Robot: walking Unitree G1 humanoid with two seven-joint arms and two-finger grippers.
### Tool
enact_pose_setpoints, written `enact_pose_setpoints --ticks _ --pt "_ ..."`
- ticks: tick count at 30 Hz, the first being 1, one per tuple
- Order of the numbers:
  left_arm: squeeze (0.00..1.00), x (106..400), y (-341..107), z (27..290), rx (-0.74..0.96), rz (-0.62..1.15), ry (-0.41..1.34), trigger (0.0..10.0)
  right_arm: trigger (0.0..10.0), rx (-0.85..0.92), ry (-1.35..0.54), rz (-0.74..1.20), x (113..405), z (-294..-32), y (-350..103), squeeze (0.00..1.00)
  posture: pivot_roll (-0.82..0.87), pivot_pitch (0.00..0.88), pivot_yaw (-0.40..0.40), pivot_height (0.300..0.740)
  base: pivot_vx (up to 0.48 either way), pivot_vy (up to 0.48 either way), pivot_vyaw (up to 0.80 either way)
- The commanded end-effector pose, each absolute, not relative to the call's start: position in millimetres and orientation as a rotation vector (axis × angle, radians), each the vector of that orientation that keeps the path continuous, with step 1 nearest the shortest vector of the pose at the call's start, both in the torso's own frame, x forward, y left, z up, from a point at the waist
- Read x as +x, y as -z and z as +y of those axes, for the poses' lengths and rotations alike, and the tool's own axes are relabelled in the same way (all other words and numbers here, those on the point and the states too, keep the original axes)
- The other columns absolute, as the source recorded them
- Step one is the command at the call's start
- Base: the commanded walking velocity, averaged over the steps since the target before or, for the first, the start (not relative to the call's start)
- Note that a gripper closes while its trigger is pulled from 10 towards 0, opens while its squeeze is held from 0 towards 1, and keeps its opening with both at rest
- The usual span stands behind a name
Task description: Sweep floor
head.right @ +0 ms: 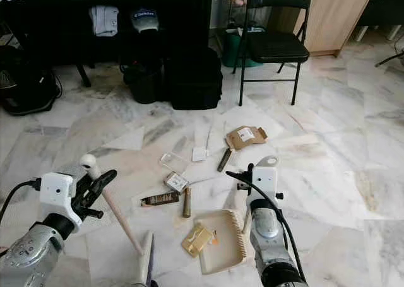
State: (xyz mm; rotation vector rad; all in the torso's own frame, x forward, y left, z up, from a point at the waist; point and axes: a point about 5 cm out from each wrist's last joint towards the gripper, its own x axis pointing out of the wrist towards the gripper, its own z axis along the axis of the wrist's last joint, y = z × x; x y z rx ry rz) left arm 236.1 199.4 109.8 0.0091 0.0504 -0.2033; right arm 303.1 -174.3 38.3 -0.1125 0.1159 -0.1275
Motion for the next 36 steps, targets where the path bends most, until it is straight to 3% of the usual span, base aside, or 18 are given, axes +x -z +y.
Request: enact_pose_setpoints --ticks 1,19,36 --pt "0.00 235.4 -103.8 196.7 -0.019 0.059 0.208 10.0 10.0 -0.118 0.130 0.120 302.1 -175.8 -36.9 0.00 0.10 0.120 -0.037 0.740 0.000 0.000 0.00" --pt "0.00 229.8 -74.3 197.8 -0.289 0.152 0.118 10.0 10.0 -0.133 0.132 0.123 301.6 -181.3 -37.5 0.00 0.08 0.143 -0.052 0.740 0.000 0.000 0.00" --pt "0.00 235.5 -72.5 198.9 -0.625 0.087 0.009 10.0 10.0 -0.135 0.134 0.122 301.4 -183.1 -38.0 0.00 0.07 0.150 -0.060 0.740 0.000 0.000 0.00"
